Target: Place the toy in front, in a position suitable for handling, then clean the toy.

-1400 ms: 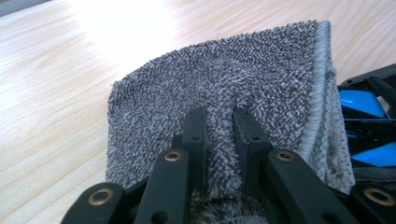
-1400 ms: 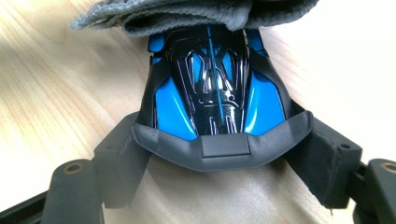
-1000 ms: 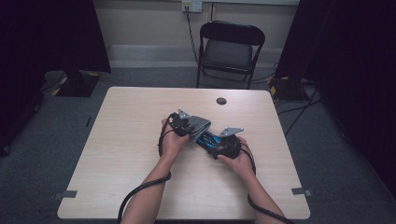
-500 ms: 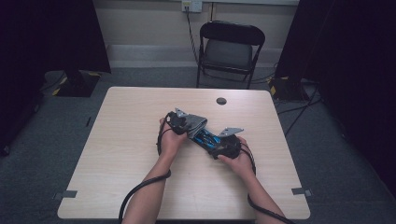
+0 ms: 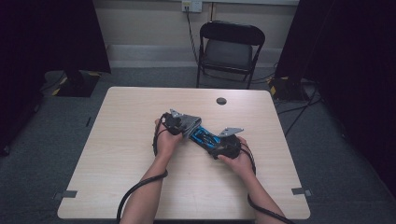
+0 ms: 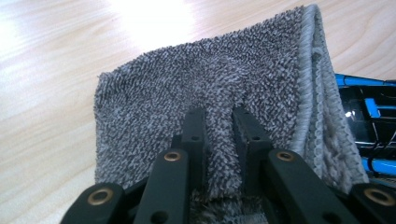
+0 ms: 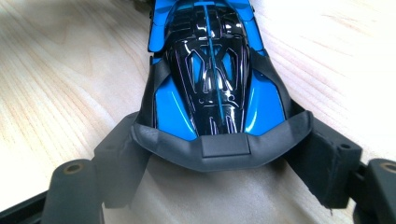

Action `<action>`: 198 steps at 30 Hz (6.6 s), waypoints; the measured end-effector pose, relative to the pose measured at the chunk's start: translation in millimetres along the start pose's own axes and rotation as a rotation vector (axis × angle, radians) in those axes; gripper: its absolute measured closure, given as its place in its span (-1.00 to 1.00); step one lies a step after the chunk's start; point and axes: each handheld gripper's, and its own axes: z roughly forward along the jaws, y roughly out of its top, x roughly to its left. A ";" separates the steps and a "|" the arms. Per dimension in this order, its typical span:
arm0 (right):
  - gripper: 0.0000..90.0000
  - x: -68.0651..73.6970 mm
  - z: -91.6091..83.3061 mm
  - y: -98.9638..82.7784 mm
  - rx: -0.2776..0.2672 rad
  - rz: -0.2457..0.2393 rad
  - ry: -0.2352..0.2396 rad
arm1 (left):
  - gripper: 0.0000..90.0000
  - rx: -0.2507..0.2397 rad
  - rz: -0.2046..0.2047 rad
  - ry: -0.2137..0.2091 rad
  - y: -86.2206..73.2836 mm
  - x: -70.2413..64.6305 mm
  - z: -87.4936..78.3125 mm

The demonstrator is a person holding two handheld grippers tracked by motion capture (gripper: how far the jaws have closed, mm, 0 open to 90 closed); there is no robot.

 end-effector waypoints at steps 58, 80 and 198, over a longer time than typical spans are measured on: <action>-0.46 0.0 0.0 0.0 0.000 -0.001 0.000 | 0.71 -0.130 0.006 0.001 -11.9 29.9 -70.6; -0.46 0.0 0.0 0.0 0.000 -0.001 0.000 | 0.71 -0.173 0.081 -0.146 1.3 -29.3 -60.9; -0.46 -0.3 0.6 0.4 0.000 0.001 0.002 | 0.70 -0.037 0.094 -0.126 12.2 -25.3 -5.6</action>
